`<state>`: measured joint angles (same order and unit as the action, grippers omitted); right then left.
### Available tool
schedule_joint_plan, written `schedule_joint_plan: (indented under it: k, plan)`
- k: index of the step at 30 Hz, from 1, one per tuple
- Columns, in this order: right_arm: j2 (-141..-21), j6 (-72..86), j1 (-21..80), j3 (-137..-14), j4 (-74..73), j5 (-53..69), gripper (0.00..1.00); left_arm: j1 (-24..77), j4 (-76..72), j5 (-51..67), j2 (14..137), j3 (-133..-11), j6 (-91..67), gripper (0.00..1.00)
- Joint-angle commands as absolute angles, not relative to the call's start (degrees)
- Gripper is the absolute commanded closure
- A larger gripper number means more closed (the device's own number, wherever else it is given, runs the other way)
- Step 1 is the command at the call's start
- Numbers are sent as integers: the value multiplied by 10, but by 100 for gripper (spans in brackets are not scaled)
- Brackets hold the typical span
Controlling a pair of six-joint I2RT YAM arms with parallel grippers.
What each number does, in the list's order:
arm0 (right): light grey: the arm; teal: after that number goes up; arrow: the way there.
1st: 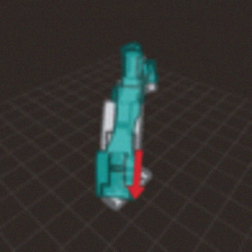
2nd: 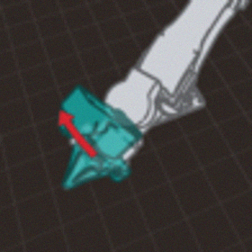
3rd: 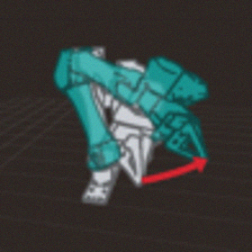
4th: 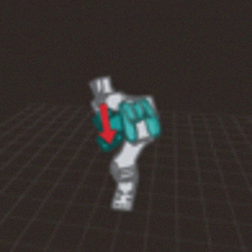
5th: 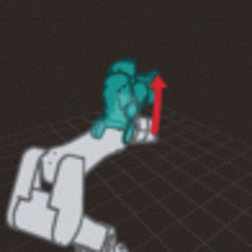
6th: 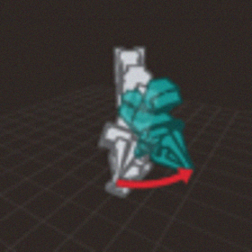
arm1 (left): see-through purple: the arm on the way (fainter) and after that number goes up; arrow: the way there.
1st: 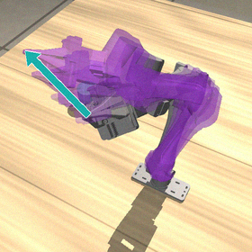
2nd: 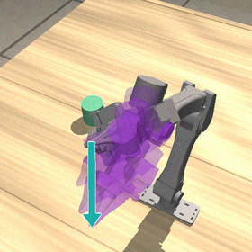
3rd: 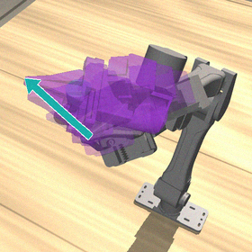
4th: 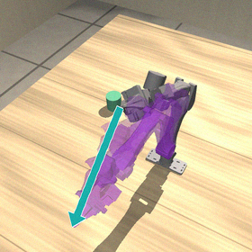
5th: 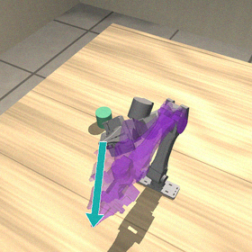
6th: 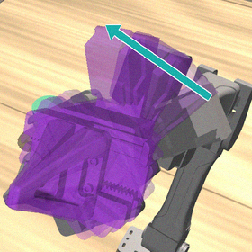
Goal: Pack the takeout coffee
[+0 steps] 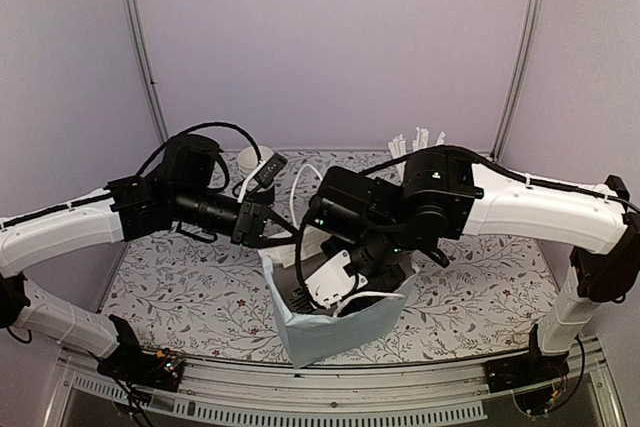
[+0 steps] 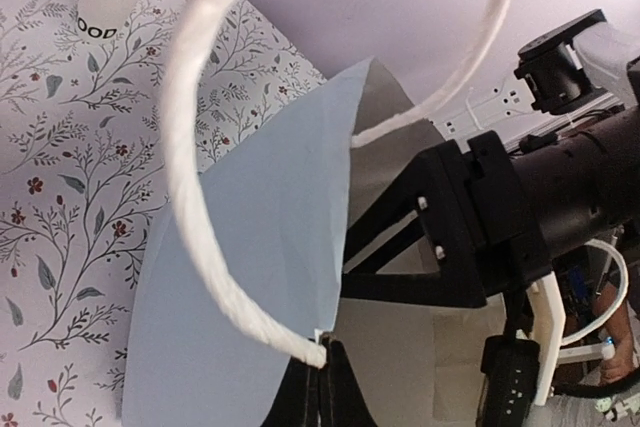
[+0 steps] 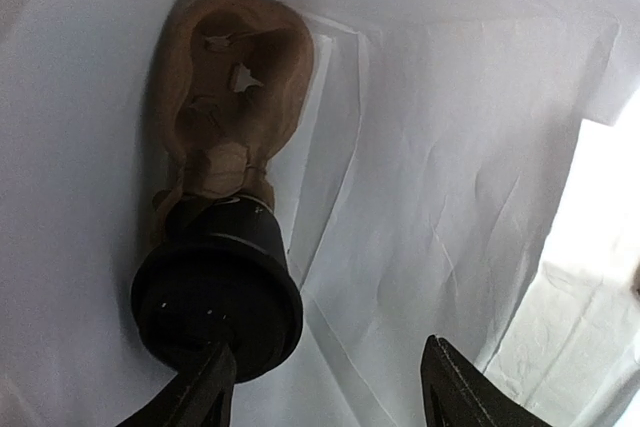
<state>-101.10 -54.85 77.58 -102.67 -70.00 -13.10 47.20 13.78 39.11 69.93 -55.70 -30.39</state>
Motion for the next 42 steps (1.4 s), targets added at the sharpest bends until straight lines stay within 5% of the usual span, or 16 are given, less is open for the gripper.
schedule_joint_plan:
  k: [1, 8, 14, 22, 30, 36, 42]
  plan:
    - [-999, -534, 778, -1046, -701, -134, 33, 450, 141, 389, 714, -571, -284, 100]
    - [-990, -543, 752, -1092, -695, -129, 31, 445, 170, 364, 735, -595, -261, 94]
    - [-972, -533, 733, -1092, -690, -114, 31, 445, 173, 336, 718, -599, -249, 56]
    - [-926, -527, 689, -1112, -660, -111, 27, 451, 214, 303, 694, -601, -226, 41]
    - [-863, -526, 561, -1124, -619, -36, 24, 464, 248, 295, 722, -624, -197, 54]
    - [-771, -492, 361, -998, -515, 60, 23, 472, 289, 255, 740, -668, -155, 96]
    - [-662, -434, 200, -810, -417, 152, 23, 472, 331, 179, 729, -709, -102, 100]
